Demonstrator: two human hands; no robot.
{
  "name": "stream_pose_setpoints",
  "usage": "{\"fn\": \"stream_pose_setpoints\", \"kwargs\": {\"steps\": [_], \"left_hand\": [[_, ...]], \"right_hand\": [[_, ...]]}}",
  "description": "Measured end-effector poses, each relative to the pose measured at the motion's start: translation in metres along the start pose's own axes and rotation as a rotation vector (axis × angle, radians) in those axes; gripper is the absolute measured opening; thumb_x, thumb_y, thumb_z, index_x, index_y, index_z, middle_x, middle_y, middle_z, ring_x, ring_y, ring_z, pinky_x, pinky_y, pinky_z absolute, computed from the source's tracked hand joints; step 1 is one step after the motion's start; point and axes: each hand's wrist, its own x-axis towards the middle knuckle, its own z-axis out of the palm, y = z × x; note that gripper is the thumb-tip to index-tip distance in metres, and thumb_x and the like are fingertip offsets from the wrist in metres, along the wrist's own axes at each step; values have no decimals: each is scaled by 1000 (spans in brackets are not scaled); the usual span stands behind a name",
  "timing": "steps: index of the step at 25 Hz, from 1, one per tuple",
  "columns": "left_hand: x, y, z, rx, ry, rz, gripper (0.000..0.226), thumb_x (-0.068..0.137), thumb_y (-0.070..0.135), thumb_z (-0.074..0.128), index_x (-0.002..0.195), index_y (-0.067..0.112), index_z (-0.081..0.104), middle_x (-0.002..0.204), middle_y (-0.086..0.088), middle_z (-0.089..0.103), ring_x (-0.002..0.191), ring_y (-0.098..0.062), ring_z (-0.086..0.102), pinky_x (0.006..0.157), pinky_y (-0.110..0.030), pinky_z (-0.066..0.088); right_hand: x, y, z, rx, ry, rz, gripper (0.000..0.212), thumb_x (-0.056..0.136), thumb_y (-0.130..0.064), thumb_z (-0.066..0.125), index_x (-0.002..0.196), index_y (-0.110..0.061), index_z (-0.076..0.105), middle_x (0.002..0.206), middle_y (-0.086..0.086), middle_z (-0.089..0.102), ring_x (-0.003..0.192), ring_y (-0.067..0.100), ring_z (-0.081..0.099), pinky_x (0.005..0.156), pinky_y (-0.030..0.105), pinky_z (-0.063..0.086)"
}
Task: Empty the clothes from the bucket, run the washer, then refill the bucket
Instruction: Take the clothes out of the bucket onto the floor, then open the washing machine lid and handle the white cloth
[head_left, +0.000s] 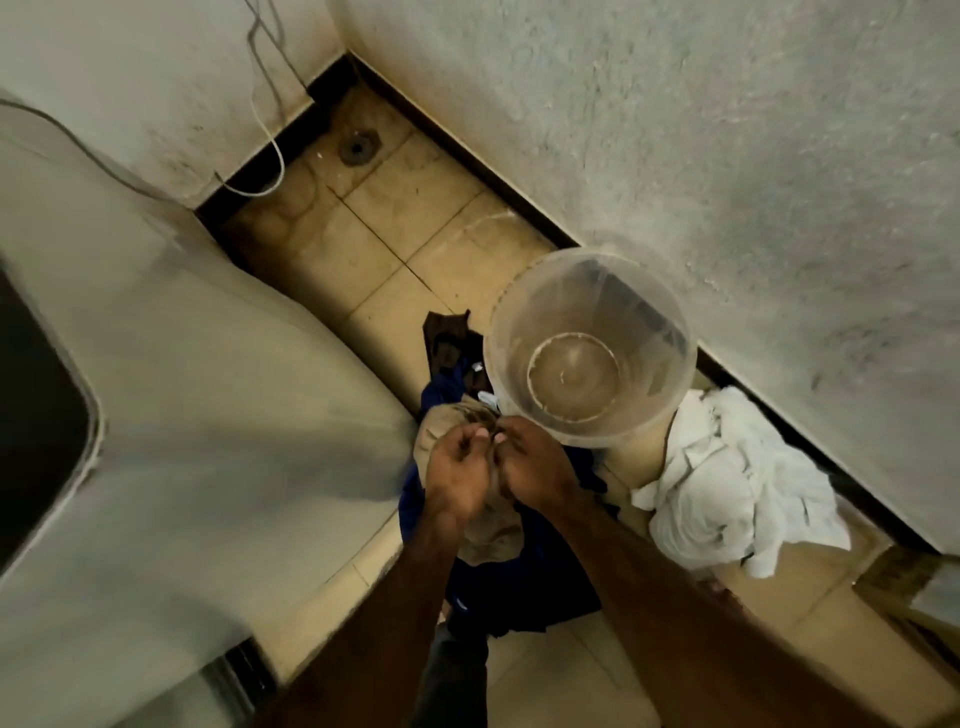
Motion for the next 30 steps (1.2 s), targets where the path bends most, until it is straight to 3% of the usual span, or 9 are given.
{"fn": "stream_pose_setpoints", "kwargs": {"steps": [3, 5, 10, 14, 18, 25, 30], "left_hand": [[-42, 69, -17, -22, 48, 111, 16, 101, 19, 56, 105, 10, 70, 90, 1, 68, 85, -17, 66, 71, -18, 53], [-77, 118, -31, -57, 95, 187, 18, 100, 23, 56, 106, 14, 70, 94, -1, 71, 88, -19, 68, 77, -27, 58], [-189, 227, -66, -145, 181, 398, 20, 100, 26, 54, 112, 18, 68, 104, 0, 73, 97, -14, 70, 83, -25, 58], [-264, 267, -127, -158, 295, 566, 21, 96, 33, 56, 110, 24, 69, 106, 4, 73, 99, -10, 69, 91, -34, 58], [-307, 267, -199, -134, 466, 588, 23, 95, 35, 60, 110, 23, 72, 110, 3, 70, 100, -8, 66, 91, -32, 57], [-318, 215, -350, -150, 630, 531, 14, 95, 25, 65, 105, 20, 72, 106, 7, 72, 96, -11, 68, 76, -21, 55], [-285, 165, -477, 141, 680, 329, 25, 91, 37, 66, 115, 31, 66, 118, 12, 67, 107, -9, 62, 95, -37, 54]], "right_hand": [[-27, -69, -40, 39, 75, -48, 36, 102, -29, 49, 132, -15, 64, 129, 3, 67, 119, 18, 62, 104, 34, 47], [-59, -118, -65, 67, 135, -146, 25, 104, -27, 50, 123, -21, 66, 118, -1, 69, 109, 16, 64, 99, 35, 50], [-150, -235, -122, 144, 161, -346, 16, 101, -32, 55, 109, -29, 69, 107, -8, 72, 99, 12, 68, 90, 34, 57], [-211, -316, -132, 72, 119, -565, 15, 101, -32, 58, 109, -28, 70, 105, -7, 72, 97, 11, 68, 80, 27, 54], [-249, -374, -107, 21, 26, -701, 13, 99, -31, 61, 107, -27, 70, 104, -7, 72, 98, 14, 68, 87, 35, 57], [-276, -450, 7, -205, -132, -812, 18, 99, -25, 64, 114, -19, 71, 107, -6, 70, 102, 13, 66, 89, 30, 55], [-266, -491, 118, -501, -262, -809, 25, 95, -30, 69, 119, -22, 69, 114, -8, 70, 99, 14, 68, 83, 39, 62]]}}
